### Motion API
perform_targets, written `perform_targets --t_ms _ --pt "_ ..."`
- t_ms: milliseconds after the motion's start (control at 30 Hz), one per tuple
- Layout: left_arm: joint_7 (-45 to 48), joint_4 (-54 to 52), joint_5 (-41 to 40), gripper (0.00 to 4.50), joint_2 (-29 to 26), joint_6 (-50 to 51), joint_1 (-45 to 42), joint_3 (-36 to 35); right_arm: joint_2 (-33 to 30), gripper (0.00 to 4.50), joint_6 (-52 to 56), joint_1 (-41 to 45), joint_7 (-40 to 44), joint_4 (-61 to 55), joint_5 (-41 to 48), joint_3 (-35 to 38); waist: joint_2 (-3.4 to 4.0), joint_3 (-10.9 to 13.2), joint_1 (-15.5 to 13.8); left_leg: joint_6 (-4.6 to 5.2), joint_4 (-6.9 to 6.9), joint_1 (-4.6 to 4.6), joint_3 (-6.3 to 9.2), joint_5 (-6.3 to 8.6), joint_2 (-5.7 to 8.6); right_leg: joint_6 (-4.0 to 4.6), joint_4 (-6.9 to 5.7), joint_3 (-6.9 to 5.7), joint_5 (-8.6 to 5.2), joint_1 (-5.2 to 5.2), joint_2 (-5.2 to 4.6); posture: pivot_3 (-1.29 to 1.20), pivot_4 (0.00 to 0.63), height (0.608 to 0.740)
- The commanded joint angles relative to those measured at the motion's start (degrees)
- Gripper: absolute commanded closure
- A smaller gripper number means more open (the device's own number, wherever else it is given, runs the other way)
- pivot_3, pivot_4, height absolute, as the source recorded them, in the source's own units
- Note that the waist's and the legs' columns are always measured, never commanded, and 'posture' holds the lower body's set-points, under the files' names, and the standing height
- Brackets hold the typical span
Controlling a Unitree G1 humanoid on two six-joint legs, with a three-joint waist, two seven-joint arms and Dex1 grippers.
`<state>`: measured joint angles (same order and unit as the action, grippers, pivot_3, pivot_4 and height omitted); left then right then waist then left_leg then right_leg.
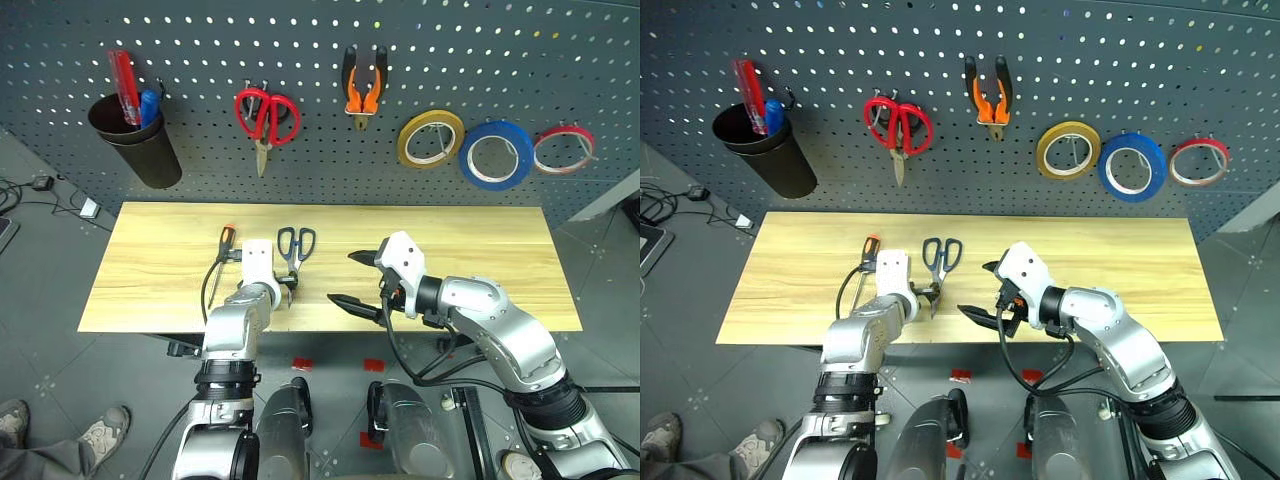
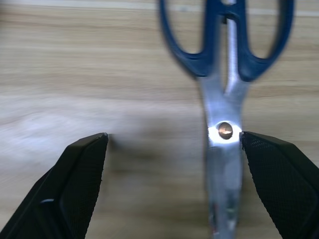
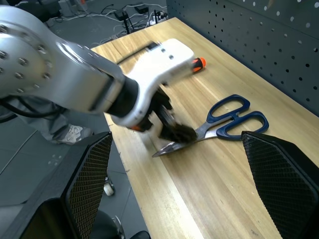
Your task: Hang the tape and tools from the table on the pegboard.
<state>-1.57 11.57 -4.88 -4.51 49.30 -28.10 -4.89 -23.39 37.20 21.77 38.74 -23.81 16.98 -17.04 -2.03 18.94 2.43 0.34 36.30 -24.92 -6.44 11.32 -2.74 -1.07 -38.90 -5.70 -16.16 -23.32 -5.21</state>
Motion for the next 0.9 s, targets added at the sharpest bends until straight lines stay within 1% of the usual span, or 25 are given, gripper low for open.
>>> perform_targets --t_ms 33,167,233,267,400,633,667,767,900 --pt "-0.18 2.96 0.44 0.00 0.10 -1.97 -1.57 -0.15 0.67 0.08 0.38 0.40 -0.08 -3.02 1.04 0.02 0.00 0.00 0.17 0.00 0.00 0.00 0.00 0.00 0.00 0.00 0.00 0.02 0.00 0.00 0.00 -0.19 0.311 0.740" --pt "-0.65 6.85 -1.44 0.00 1.48 -1.11 -2.95 -2.58 0.90 0.08 0.98 0.65 -0.17 -3.11 1.24 0.51 0.00 -0.01 0.62 -0.01 0.00 0.02 0.00 0.00 -0.01 0.00 -0.03 0.00 0.00 0.01 0.00 -0.20 0.311 0.740" --pt "-0.46 7.38 -1.58 0.39 1.83 -0.93 -2.79 -2.85 0.84 0.00 1.13 0.84 -0.01 -2.95 1.32 0.80 -0.01 -0.01 0.79 -0.01 0.00 0.03 0.00 -0.01 -0.01 0.00 -0.04 0.01 0.00 0.02 -0.01 -0.20 0.311 0.740" --pt "-0.27 7.46 -1.63 0.60 1.97 -0.82 -2.70 -2.88 0.77 0.00 1.19 0.94 0.08 -2.85 1.37 0.98 -0.01 -0.01 0.82 -0.01 0.00 0.05 -0.01 -0.01 0.00 0.00 -0.04 0.02 0.00 0.03 -0.01 -0.20 0.311 0.740" --pt "0.06 7.72 -2.15 1.74 2.50 -0.56 -2.52 -3.80 0.87 0.00 2.14 1.34 -0.01 -2.58 1.96 1.87 -0.03 -0.04 0.84 -0.01 0.02 0.06 0.00 -0.01 0.00 0.00 -0.05 0.01 0.00 0.05 -0.02 -0.21 0.309 0.740" --pt "4.20 10.36 -1.01 3.80 0.59 -1.25 -2.72 -0.25 1.36 0.00 2.97 1.71 -0.54 -2.34 2.42 2.29 -0.03 -0.16 0.83 -0.01 0.07 0.07 0.01 -0.01 0.01 0.01 -0.08 0.00 0.00 0.09 -0.03 -0.21 0.303 0.740" --pt "4.70 10.73 -0.75 3.88 0.11 -1.55 -2.71 0.24 1.39 0.00 2.91 1.71 -0.63 -2.30 2.33 2.17 -0.03 -0.16 0.84 -0.01 0.07 0.08 0.01 -0.01 0.01 0.01 -0.08 -0.01 0.00 0.09 -0.03 -0.21 0.301 0.740" --pt "5.94 11.43 0.01 3.88 -1.31 -2.34 -2.56 1.68 1.39 0.00 2.70 1.62 -0.88 -2.22 2.11 1.93 -0.03 -0.18 0.84 -0.01 0.07 0.09 0.01 -0.01 0.00 0.01 -0.09 0.00 0.00 0.09 -0.03 -0.22 0.299 0.740" --pt "6.11 10.79 -0.02 3.88 -2.26 -3.51 -2.19 1.87 1.14 0.00 2.40 1.34 -1.15 -2.33 1.80 1.86 -0.03 -0.18 0.88 -0.01 0.08 0.09 0.01 -0.01 0.00 0.01 -0.10 0.00 0.01 0.10 -0.03 -0.22 0.299 0.740"
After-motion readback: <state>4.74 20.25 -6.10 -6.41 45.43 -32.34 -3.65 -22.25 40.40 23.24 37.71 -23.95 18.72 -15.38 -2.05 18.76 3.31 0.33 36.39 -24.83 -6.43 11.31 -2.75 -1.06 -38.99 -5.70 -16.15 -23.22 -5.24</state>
